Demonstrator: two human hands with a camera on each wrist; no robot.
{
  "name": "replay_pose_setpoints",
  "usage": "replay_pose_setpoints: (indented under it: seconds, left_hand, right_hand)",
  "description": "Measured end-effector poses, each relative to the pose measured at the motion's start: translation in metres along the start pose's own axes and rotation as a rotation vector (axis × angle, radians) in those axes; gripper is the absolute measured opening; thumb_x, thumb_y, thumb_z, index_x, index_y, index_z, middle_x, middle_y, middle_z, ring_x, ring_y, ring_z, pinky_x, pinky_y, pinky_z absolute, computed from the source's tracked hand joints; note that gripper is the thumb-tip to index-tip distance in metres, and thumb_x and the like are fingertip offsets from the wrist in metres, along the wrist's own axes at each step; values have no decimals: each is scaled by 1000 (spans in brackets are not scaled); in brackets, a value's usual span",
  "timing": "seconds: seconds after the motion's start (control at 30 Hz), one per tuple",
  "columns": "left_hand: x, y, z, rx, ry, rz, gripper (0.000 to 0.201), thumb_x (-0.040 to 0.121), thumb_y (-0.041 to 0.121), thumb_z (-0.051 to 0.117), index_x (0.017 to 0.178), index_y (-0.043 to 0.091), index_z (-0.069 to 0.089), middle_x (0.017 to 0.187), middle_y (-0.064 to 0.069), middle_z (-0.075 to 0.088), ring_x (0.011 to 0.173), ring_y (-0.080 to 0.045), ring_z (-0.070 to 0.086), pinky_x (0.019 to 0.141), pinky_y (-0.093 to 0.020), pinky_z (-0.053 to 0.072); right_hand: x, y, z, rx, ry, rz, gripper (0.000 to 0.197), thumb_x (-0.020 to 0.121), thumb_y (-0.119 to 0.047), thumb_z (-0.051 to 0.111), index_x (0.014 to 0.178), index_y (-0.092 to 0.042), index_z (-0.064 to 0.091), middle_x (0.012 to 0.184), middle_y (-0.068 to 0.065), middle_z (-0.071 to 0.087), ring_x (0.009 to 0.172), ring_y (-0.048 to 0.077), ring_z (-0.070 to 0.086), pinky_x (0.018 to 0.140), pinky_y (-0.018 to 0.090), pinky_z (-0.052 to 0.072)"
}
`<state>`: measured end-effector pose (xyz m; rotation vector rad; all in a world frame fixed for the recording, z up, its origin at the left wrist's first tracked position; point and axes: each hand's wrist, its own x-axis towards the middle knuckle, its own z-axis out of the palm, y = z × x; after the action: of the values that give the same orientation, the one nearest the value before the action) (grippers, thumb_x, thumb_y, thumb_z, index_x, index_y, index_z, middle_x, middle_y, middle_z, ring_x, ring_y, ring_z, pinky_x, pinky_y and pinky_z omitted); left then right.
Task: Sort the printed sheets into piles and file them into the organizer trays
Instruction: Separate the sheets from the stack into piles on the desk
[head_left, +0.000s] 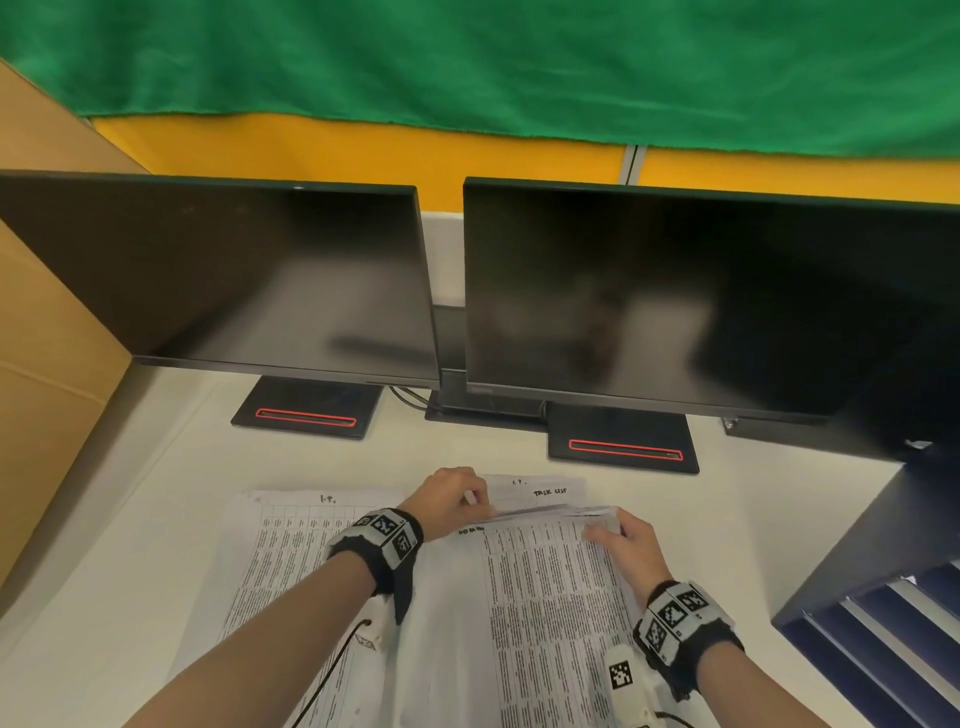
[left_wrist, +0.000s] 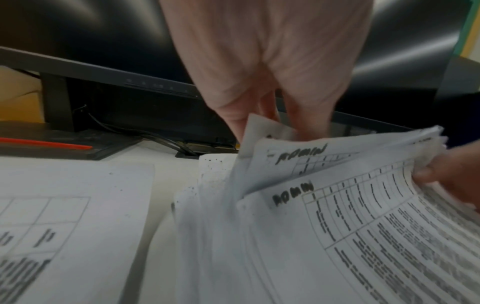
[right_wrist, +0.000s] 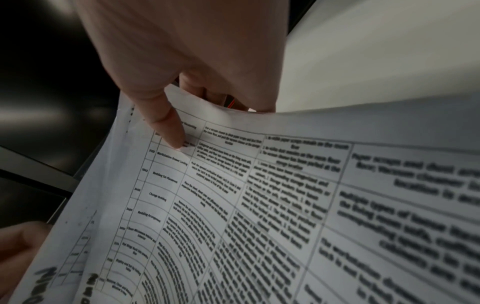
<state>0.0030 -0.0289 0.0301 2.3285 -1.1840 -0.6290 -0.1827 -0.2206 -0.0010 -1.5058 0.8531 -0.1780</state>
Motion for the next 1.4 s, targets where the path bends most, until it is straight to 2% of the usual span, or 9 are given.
replay_pose_setpoints:
  seconds: [0.13,0.23,0.5,0.63,0.73,0.87,0.97,1.23,1.4]
  left_hand:
    - [11,7,0,-30,8,-156,34,100,27,35,106,5,61,113,-13,59,100,-27,57,89,-35,48]
    - [18,10,4,34,-64,-219,33,96,17,42,126,6,50,127,-13,53,115,-27,51,98,-33,42]
    - [12,14,15,188,-29,-52,17,93,22,51,98,11,63,104,-8,61,83,-16,49,78,-28,44]
    - [-2,18,16,132,-28,43,20,98,26,42,95,14,58,94,-7,62,79,-16,49,71,-24,38]
    - [1,19,14,-5,97,-114,26,100,27,36,123,18,44,90,-6,64,72,-19,58,67,-27,48]
    - [12,22,10,164,31,-303,29,94,21,47,120,11,55,111,-11,64,97,-27,62,86,-36,53]
    - [12,26,9,407,100,-224,18,90,20,53,103,12,64,110,-7,57,98,-23,54,85,-33,51]
    - [-5,35,-12,400,165,91,22,93,30,52,109,17,45,97,-2,64,72,-14,54,64,-21,39]
    - [-22,50,-86,188,542,99,17,89,3,51,100,14,58,82,-6,65,75,-23,60,66,-24,37]
  right_hand:
    - [1,1,-1,-37,-2,-42,15,84,-3,63,92,-14,72,90,9,75,87,27,71,81,44,57]
    - [-1,-1,0,-50,5,-71,16,84,-2,63,91,-14,70,91,9,75,87,27,71,84,48,56]
    - [-1,10,-2,4,12,-1,54,79,-5,71,120,-26,43,107,8,61,97,27,65,87,48,55]
    - [-2,11,-2,-89,-12,-12,28,77,-9,74,101,-19,64,99,5,73,92,23,70,88,49,55]
    - [-2,11,1,-105,-22,-23,15,76,-10,75,88,-17,69,96,6,74,89,23,70,85,47,56]
    - [-4,4,5,-191,20,-84,16,77,-9,75,73,-21,65,96,4,54,89,13,56,77,22,47]
    - [-4,3,0,-174,-23,-87,13,79,-10,73,78,-20,65,101,5,53,99,22,56,92,36,49]
    - [-11,2,-17,-8,-113,-14,9,85,0,63,87,-8,61,93,13,72,84,27,71,70,34,56]
    - [-13,1,-27,58,-131,-12,8,77,-2,68,79,-6,61,80,13,68,79,30,67,71,37,52]
